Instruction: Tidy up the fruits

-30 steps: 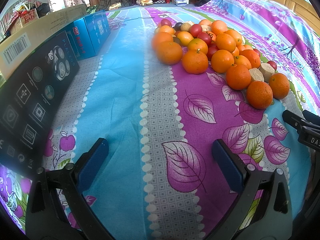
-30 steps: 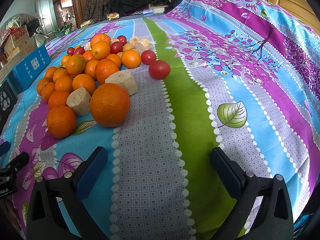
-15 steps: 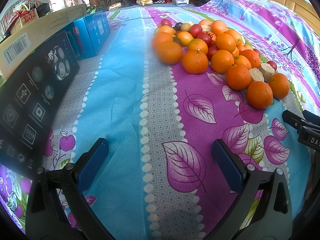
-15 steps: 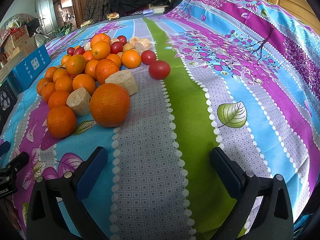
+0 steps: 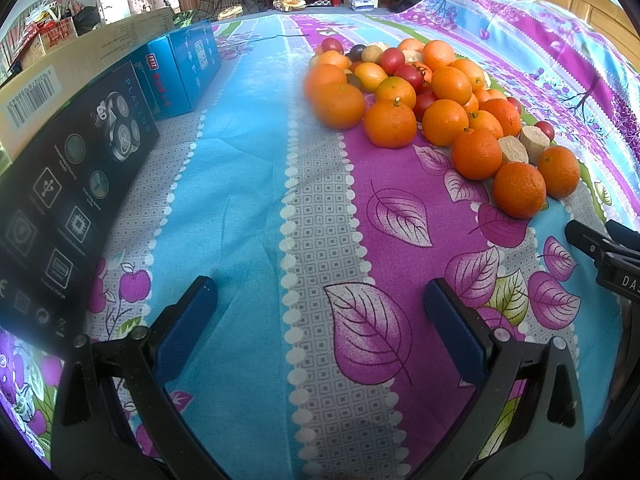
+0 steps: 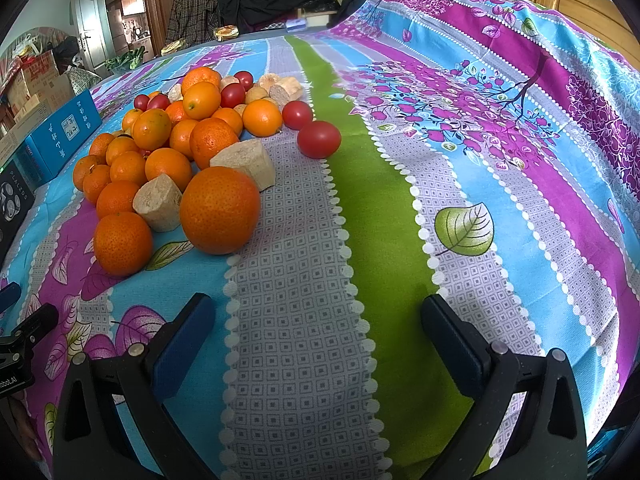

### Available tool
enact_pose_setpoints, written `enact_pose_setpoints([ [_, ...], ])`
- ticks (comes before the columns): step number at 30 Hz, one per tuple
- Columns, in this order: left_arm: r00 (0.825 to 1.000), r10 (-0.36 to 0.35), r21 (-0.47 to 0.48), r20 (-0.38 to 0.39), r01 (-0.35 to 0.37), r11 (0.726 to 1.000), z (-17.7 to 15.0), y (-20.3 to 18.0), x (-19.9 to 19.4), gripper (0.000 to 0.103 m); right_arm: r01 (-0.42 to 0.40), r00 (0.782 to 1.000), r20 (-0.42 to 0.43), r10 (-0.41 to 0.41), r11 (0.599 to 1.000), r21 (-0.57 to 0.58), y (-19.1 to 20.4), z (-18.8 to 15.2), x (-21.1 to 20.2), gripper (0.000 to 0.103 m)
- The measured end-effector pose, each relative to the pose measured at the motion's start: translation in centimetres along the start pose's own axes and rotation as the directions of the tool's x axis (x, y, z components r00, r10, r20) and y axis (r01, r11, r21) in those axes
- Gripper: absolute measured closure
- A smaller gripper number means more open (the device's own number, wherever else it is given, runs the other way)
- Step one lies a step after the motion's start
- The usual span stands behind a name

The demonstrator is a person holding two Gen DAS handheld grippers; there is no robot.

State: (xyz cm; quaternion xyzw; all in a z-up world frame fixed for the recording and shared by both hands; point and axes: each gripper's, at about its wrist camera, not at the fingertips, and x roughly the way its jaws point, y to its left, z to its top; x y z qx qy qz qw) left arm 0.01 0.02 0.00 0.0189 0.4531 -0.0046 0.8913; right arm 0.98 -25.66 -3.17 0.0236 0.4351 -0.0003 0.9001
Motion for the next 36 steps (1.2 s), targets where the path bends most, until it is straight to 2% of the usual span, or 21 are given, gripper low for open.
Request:
enact_pose_setpoints([
  [28, 1.000, 0.000, 0.020, -0.016, 0.000, 1.000, 0.0, 0.0, 0.0, 0.000, 0.001, 1.000, -0.002, -0.001, 1.000, -0.003, 0.0, 0.0, 0.0, 0.000],
  [32, 0.999, -0.024, 0.053, -0.038, 0.026, 0.998, 0.0, -0.2, -0.6, 0.000, -0.009, 1.000, -0.011, 0.008, 1.000, -0.016, 0.0, -0.1, -0.4, 0.000],
  [34, 0.995, -0.087, 0.089, -0.044, 0.091, 0.992, 0.4, -0.6, -1.5, 0.003, -0.028, 0.999, -0.020, 0.027, 0.999, -0.024, 0.0, -0.1, -0.9, 0.000],
  [36, 0.989, -0.145, 0.109, -0.001, 0.144, 0.984, 0.9, -1.1, -3.2, 0.007, -0.062, 0.998, -0.016, 0.062, 0.998, -0.021, -0.2, 0.0, -1.5, 0.000],
])
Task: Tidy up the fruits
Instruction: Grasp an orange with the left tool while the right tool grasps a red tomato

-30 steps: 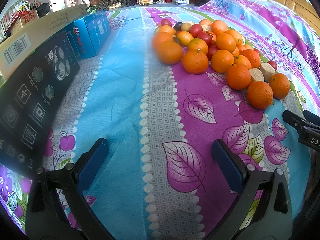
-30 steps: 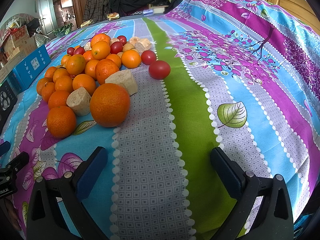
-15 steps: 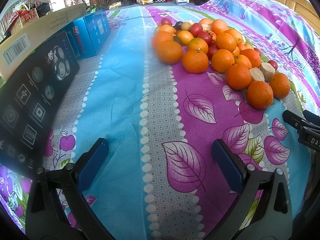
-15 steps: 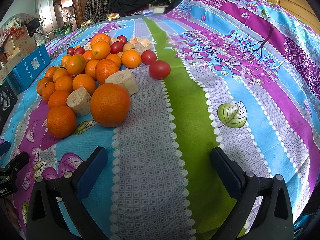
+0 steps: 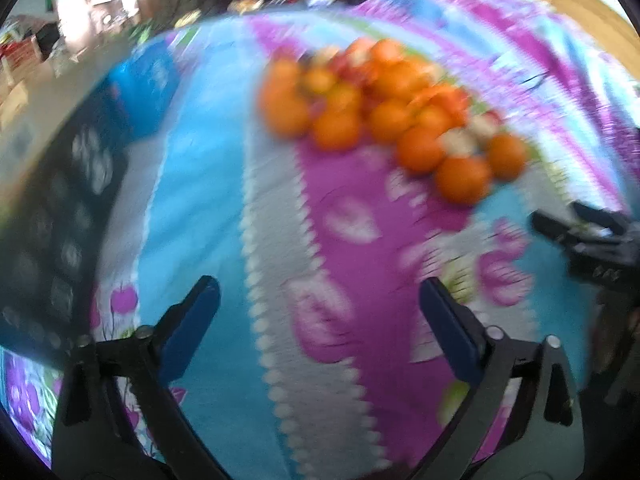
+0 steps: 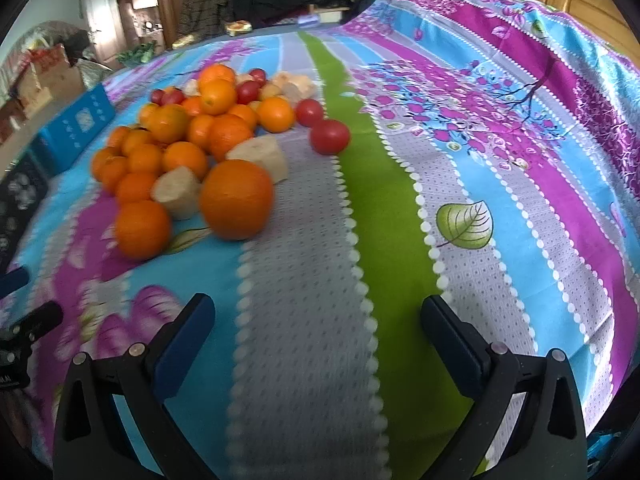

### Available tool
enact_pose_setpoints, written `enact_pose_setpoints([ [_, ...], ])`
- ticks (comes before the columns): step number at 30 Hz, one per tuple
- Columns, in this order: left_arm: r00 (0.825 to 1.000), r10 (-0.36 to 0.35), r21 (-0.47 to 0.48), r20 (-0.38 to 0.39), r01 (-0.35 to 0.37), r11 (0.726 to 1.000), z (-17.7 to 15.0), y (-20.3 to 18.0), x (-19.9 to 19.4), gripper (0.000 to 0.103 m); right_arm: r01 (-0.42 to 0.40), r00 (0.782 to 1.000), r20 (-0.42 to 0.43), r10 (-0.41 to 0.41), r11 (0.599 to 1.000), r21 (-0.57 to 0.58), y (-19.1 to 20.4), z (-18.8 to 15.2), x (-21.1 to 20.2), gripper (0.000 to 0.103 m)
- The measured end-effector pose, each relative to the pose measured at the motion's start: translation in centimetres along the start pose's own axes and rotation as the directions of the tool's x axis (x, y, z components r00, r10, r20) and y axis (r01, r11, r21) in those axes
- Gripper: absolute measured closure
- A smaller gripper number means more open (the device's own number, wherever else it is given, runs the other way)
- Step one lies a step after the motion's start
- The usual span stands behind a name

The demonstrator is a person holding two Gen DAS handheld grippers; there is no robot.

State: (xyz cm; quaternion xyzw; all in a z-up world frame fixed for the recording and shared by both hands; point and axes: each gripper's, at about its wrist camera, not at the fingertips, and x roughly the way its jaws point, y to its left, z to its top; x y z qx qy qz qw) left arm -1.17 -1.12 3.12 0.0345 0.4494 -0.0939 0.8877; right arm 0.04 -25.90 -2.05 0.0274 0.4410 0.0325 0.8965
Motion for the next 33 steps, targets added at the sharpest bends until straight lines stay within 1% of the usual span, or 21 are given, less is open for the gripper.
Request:
enact_pose_setpoints([
  [1, 1.000, -0.019, 0.000, 0.016, 0.019, 1.000, 0.3, -0.3, -0.6, 0.007, -0.028, 0.999, 0.021, 0.028, 1.000, 0.003, -0.2, -0.1, -0.9, 0.001],
  [3, 0.993, -0.111, -0.016, 0.042, 0.112, 0.994, 1.3, -0.9, -1.7, 0.007, -0.051, 0.998, 0.040, 0.051, 0.999, 0.008, -0.2, -0.3, -2.0, 0.003],
  [4, 0.988, -0.148, -0.024, 0.039, 0.149, 0.988, 1.7, -1.1, -1.7, 0.012, -0.067, 0.997, 0.048, 0.067, 0.998, 0.013, -0.4, -0.4, -2.7, 0.007],
  [5, 0.982, -0.189, -0.036, 0.029, 0.190, 0.981, 2.1, -1.4, -1.4, 0.016, -0.080, 0.995, 0.054, 0.079, 0.997, 0.017, -0.5, -0.5, -3.1, 0.008],
  [6, 0.972, -0.234, -0.049, 0.015, 0.234, 0.971, 2.4, -1.6, -1.0, 0.030, -0.096, 0.994, 0.057, 0.094, 0.995, 0.022, -0.6, -0.7, -3.5, 0.012],
  [7, 0.957, -0.289, -0.067, -0.006, 0.288, 0.955, 2.7, -2.0, -0.2, 0.042, -0.110, 0.992, 0.060, 0.109, 0.994, 0.026, -0.8, -0.7, -3.8, 0.019],
  [9, 0.952, -0.303, -0.083, -0.035, 0.299, 0.951, 2.9, -2.5, 1.1, 0.044, -0.149, 0.988, 0.052, 0.147, 0.989, 0.024, -0.9, -0.8, -4.2, 0.027],
  [10, 0.950, -0.310, -0.087, -0.039, 0.306, 0.948, 2.9, -2.9, 1.7, 0.044, -0.167, 0.985, 0.044, 0.166, 0.986, 0.020, -0.9, -0.9, -4.3, 0.028],
  [12, 0.942, -0.334, -0.088, -0.038, 0.330, 0.940, 2.7, -3.3, 1.6, 0.044, -0.189, 0.981, 0.044, 0.189, 0.982, 0.014, -0.9, -1.0, -4.6, 0.028],
  [15, 0.945, -0.324, -0.065, -0.044, 0.321, 0.945, 3.3, -4.8, 2.0, 0.044, -0.217, 0.975, 0.045, 0.216, 0.976, 0.016, -0.9, -0.9, -4.6, 0.028],
  [18, 0.955, -0.289, -0.069, -0.062, 0.285, 0.956, 3.7, -5.2, 3.5, 0.044, -0.243, 0.969, 0.043, 0.241, 0.970, 0.027, -1.0, -0.7, -4.6, 0.029],
  [20, 0.960, -0.275, -0.070, -0.059, 0.271, 0.960, 3.8, -5.4, 3.9, 0.045, -0.260, 0.965, 0.042, 0.259, 0.965, 0.030, -1.3, -0.6, -4.7, 0.032],
  [21, 0.961, -0.273, -0.069, -0.052, 0.269, 0.961, 3.9, -5.4, 3.9, 0.048, -0.268, 0.963, 0.044, 0.267, 0.963, 0.029, -1.4, -0.5, -4.7, 0.034],
  [22, 0.960, -0.278, -0.067, -0.043, 0.275, 0.959, 4.0, -5.6, 3.9, 0.053, -0.274, 0.961, 0.050, 0.273, 0.961, 0.025, -1.6, -0.4, -5.0, 0.034],
  [23, 0.960, -0.276, -0.062, -0.042, 0.273, 0.960, 4.1, -5.8, 4.0, 0.054, -0.274, 0.961, 0.053, 0.273, 0.961, 0.018, -1.7, -0.3, -5.1, 0.034],
  [24, 0.963, -0.266, -0.056, -0.040, 0.264, 0.963, 4.2, -6.0, 4.0, 0.056, -0.276, 0.960, 0.057, 0.275, 0.961, 0.009, -1.9, -0.1, -5.3, 0.035],
  [25, 0.968, -0.249, -0.047, -0.034, 0.248, 0.968, 4.3, -6.1, 4.1, 0.063, -0.280, 0.958, 0.058, 0.280, 0.960, 0.004, -2.0, 0.1, -5.4, 0.039],
  [28, 0.967, -0.255, -0.050, -0.031, 0.253, 0.966, 4.1, -5.8, 4.2, 0.064, -0.317, 0.947, 0.061, 0.316, 0.948, 0.017, -2.9, 1.2, -5.2, 0.049],
  [29, 0.968, -0.251, -0.048, -0.029, 0.249, 0.967, 4.0, -5.7, 4.0, 0.064, -0.325, 0.944, 0.063, 0.323, 0.945, 0.021, -3.2, 1.6, -5.0, 0.050],
  [31, 0.970, -0.241, -0.039, -0.019, 0.240, 0.970, 3.9, -5.8, 3.4, 0.064, -0.324, 0.944, 0.074, 0.322, 0.946, 0.024, -3.8, 2.8, -4.3, 0.055],
  [33, 0.971, -0.238, -0.026, -0.008, 0.238, 0.971, 3.6, -5.7, 2.7, 0.064, -0.318, 0.946, 0.077, 0.316, 0.948, 0.019, -4.1, 4.0, -3.3, 0.058],
])
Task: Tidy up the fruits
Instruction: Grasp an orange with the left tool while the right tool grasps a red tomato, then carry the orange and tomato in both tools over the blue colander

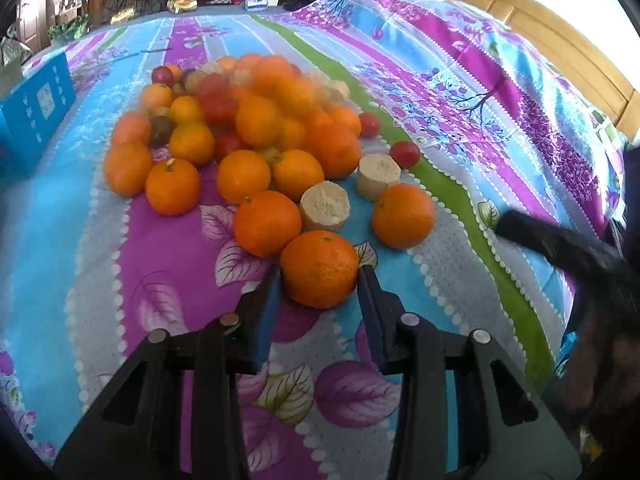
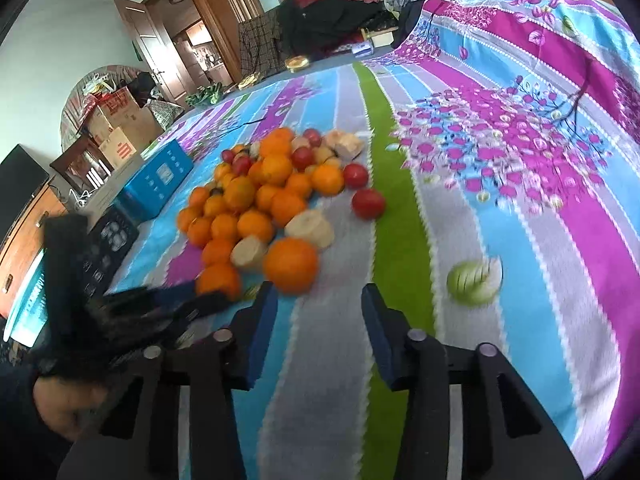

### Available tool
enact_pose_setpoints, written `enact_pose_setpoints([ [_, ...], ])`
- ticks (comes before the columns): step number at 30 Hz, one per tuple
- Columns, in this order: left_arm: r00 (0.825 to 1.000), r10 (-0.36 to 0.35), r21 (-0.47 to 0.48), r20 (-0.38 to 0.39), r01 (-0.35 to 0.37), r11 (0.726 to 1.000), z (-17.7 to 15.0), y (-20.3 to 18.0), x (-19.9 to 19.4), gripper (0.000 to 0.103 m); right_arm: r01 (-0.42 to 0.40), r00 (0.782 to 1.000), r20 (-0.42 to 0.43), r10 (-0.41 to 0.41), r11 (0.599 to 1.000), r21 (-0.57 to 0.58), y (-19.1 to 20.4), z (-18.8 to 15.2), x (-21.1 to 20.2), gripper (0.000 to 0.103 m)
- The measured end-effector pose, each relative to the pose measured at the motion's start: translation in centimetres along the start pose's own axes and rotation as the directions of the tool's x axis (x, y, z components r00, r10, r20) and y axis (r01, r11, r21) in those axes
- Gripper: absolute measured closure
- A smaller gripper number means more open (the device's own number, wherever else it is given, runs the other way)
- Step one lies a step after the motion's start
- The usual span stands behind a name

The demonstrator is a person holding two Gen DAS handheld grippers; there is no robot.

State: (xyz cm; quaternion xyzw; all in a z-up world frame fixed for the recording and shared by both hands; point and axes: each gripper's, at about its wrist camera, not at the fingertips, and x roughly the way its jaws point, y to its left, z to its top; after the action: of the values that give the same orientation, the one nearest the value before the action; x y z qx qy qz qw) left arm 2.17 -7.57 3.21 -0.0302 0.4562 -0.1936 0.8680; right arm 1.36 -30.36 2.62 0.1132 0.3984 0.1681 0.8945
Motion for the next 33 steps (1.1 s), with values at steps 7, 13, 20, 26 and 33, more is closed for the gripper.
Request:
enact_pose_setpoints([
  [7, 1.000, -0.014, 0.003, 0.024, 0.014, 1.000, 0.1, 0.6, -1.3, 0.064, 0.068, 0.998, -0.016, -0.069, 0.997, -0.049, -1.5, 4.4, 5.2, 0.059],
  [13, 0.999, -0.022, 0.002, 0.023, 0.022, 1.000, 0.2, 0.7, -0.8, 0.064, 0.113, 0.992, -0.056, -0.115, 0.993, -0.034, -2.6, 5.8, 8.4, 0.057],
  [20, 0.999, -0.033, -0.002, 0.028, 0.033, 0.999, 0.3, 0.7, -0.6, 0.064, 0.116, 0.989, -0.086, -0.119, 0.992, -0.044, -2.5, 5.6, 10.2, 0.056],
  [26, 0.999, -0.026, 0.001, 0.043, 0.026, 1.000, 0.3, 0.9, -1.1, 0.064, 0.134, 0.986, -0.092, -0.139, 0.989, -0.060, -2.2, 5.7, 10.5, 0.068],
  [33, 0.989, 0.038, -0.011, 0.141, -0.037, 0.999, 2.2, 2.1, -5.3, 0.064, 0.153, 0.988, -0.012, -0.154, 0.987, -0.049, 0.0, 6.6, 6.3, 0.069],
])
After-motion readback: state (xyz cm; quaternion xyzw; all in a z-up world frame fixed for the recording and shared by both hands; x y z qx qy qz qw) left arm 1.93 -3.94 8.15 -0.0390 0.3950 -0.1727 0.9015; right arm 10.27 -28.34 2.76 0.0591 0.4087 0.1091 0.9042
